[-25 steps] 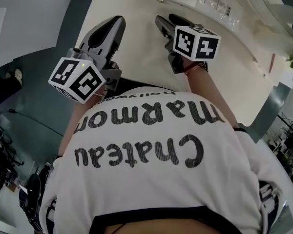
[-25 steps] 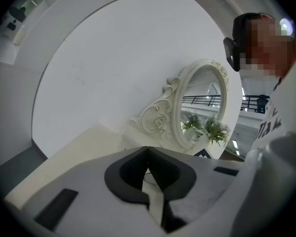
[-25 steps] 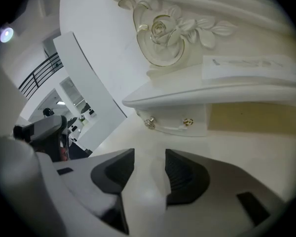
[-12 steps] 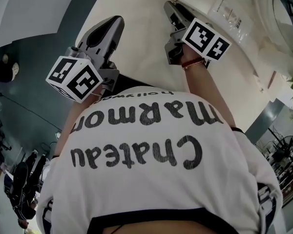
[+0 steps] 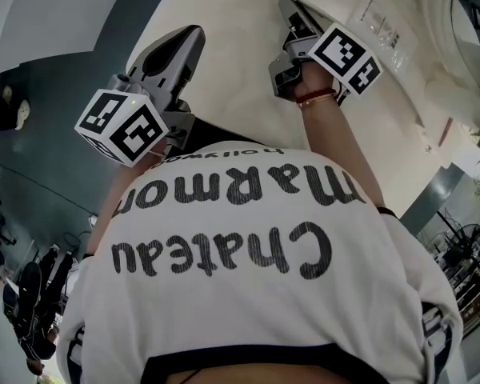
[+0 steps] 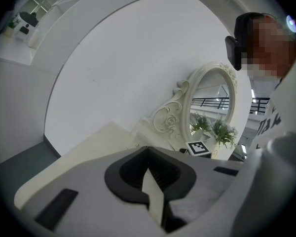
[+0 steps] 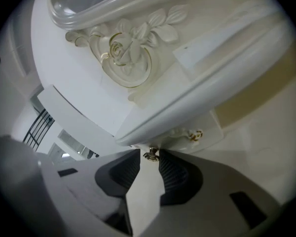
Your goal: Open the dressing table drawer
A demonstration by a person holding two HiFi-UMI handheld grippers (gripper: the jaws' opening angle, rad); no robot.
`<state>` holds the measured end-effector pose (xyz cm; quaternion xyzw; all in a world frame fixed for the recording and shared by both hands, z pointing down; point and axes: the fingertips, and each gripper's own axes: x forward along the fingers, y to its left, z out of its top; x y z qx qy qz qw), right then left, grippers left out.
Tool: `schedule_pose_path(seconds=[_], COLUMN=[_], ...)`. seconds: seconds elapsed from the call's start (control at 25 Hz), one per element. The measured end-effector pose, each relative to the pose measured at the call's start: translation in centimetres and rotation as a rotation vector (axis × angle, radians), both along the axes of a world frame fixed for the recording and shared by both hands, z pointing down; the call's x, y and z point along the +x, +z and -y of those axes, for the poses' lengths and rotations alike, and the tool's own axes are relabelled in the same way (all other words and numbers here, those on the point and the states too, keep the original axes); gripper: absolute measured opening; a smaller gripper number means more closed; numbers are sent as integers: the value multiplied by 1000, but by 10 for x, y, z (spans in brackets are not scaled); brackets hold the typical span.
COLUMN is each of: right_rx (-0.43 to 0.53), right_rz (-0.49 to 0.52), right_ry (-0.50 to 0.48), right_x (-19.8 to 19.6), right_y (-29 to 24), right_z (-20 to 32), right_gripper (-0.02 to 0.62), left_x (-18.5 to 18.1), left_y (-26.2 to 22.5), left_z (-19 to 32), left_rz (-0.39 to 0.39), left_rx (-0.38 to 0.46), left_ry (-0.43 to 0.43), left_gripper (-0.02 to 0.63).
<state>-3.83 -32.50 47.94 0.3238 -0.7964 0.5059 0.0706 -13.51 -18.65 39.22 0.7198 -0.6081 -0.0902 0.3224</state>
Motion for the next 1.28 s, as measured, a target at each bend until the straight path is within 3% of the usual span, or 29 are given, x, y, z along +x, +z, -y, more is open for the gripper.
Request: schedule_pose_path(seconds=[0.36,0.64,0.92,1.28], right_rx=[-173,-176,-249,-269], right_rz=[168,186,248,243], right_ry=[140,162,205,219], right_x=[1,5,3,4], right_y=[4,7,9,12], right_z=[1,4,-1,-8], right_gripper=[106,104,104,103], left_x=[-5,-5,-8,-10], left_y=[-5,-2,-6,-6], left_z=[-9,-12,-16,-19], left_rz=[4,1,-3,-13], left_rx=[8,7,21,28], left_ry=[-6,-6,6,16], left_gripper=[23,23,23,23])
